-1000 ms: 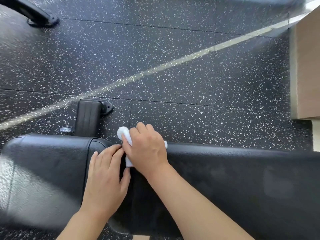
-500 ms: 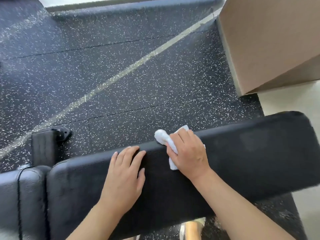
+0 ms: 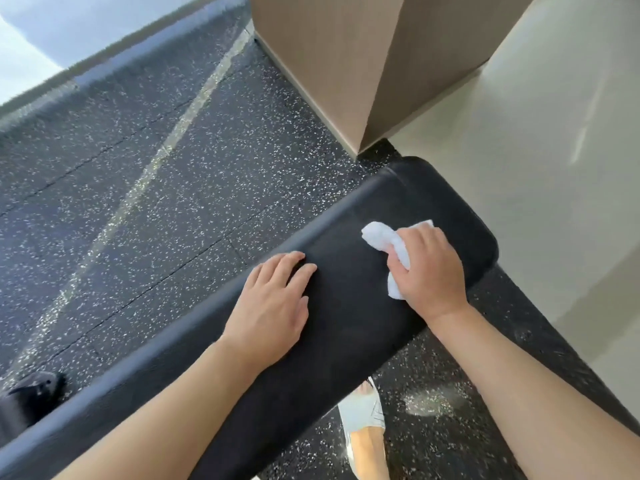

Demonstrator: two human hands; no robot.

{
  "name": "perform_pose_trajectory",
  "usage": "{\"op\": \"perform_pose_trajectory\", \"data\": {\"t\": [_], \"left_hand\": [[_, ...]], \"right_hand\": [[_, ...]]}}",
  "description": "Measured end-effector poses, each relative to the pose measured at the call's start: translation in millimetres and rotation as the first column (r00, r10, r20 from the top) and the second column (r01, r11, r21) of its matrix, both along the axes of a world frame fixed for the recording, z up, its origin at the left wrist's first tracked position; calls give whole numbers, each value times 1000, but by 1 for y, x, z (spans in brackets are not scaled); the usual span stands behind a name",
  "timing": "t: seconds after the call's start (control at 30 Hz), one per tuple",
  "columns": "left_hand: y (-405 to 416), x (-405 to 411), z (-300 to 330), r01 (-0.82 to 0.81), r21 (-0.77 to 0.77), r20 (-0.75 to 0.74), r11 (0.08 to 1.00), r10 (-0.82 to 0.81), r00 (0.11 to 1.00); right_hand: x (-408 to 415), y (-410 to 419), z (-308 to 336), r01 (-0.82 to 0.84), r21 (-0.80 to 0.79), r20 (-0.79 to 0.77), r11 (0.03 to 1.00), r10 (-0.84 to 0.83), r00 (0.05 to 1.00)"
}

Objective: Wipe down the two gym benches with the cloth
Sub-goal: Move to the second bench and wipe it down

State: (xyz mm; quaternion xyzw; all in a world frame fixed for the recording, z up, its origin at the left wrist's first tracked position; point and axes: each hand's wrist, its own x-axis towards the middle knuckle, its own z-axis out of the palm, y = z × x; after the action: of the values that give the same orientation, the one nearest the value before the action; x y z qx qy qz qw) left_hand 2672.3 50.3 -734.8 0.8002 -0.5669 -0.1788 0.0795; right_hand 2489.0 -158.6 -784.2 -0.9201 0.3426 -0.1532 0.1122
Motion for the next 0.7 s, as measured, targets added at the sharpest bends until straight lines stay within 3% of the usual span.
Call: {"op": "perform_pose_trajectory", "data": {"t": [0.13,0.37,0.7], "left_hand": [[-62,-8,-3,108,7,34,994,-109,993],[-160,-33,-16,247,-11,98,969,-245,965],[-196,-64,-56,42,-211,98,976,-22,995]], "right_hand": [[-35,-19,0,164,15,-8,986,-164,986],[-71,28,-8,313,111,66,943,-321,945],[-77,-35,-18,477,106,160,872,-488,858]]}}
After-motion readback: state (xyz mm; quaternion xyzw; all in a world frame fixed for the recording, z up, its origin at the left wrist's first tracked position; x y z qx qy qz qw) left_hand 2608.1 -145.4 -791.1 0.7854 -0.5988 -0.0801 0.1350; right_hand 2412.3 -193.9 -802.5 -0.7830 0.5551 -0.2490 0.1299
